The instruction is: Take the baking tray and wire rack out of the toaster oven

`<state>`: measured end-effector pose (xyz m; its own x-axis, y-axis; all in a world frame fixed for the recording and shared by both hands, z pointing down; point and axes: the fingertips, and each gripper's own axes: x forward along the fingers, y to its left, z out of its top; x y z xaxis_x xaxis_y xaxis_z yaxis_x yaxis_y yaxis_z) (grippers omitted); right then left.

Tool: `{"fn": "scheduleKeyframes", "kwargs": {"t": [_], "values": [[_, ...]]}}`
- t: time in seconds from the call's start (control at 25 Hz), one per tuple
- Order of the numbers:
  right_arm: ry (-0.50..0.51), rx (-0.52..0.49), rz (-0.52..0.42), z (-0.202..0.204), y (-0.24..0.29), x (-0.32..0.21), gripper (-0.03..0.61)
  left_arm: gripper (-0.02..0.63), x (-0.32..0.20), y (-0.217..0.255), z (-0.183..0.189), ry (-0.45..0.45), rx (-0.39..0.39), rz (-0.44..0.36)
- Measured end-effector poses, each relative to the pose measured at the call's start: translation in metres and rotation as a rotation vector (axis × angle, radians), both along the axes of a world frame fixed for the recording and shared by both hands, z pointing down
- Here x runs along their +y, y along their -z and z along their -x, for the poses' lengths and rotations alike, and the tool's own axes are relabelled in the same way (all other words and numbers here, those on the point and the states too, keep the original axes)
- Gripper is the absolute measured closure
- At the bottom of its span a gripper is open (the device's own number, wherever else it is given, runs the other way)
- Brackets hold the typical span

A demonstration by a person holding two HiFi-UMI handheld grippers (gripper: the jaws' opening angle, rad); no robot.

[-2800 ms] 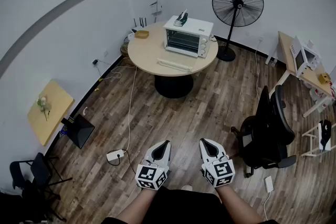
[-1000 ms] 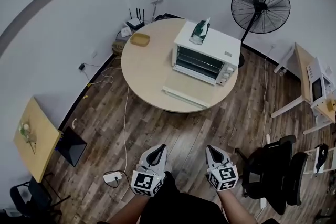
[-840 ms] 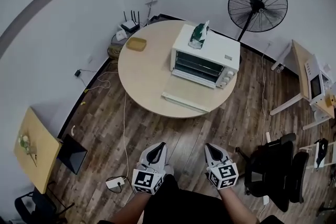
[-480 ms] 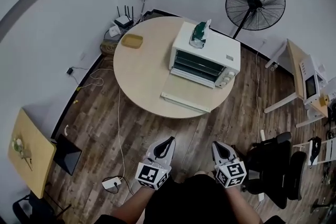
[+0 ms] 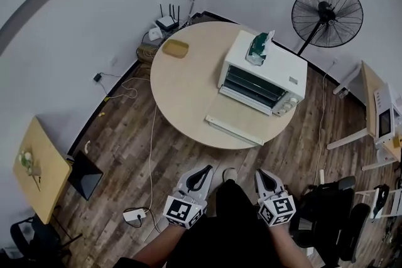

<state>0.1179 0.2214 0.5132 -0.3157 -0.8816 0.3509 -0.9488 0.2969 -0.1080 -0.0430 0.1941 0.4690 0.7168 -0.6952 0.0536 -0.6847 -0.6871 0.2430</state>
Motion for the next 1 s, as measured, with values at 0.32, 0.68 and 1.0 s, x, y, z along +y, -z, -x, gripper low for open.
{"fn": "scheduleKeyframes", "kwargs": {"t": [0.32,0.68,1.0], "values": [[-0.003,-0.015,-0.018,-0.045,0.003,-0.070,0.578,0.591,-0.048,0.008,-0.029,0.058,0.011,-0.004],[-0.026,0.016,0.006,-0.114,-0.006,-0.136,0.578,0.592,-0.117,0.000,-0.089,0.115,-0.022,0.014],[-0.033,-0.027,0.017,-0.169,-0.012,-0.189,0.578,0.591,-0.180,-0.015,-0.138,0.160,-0.016,0.098]]}}
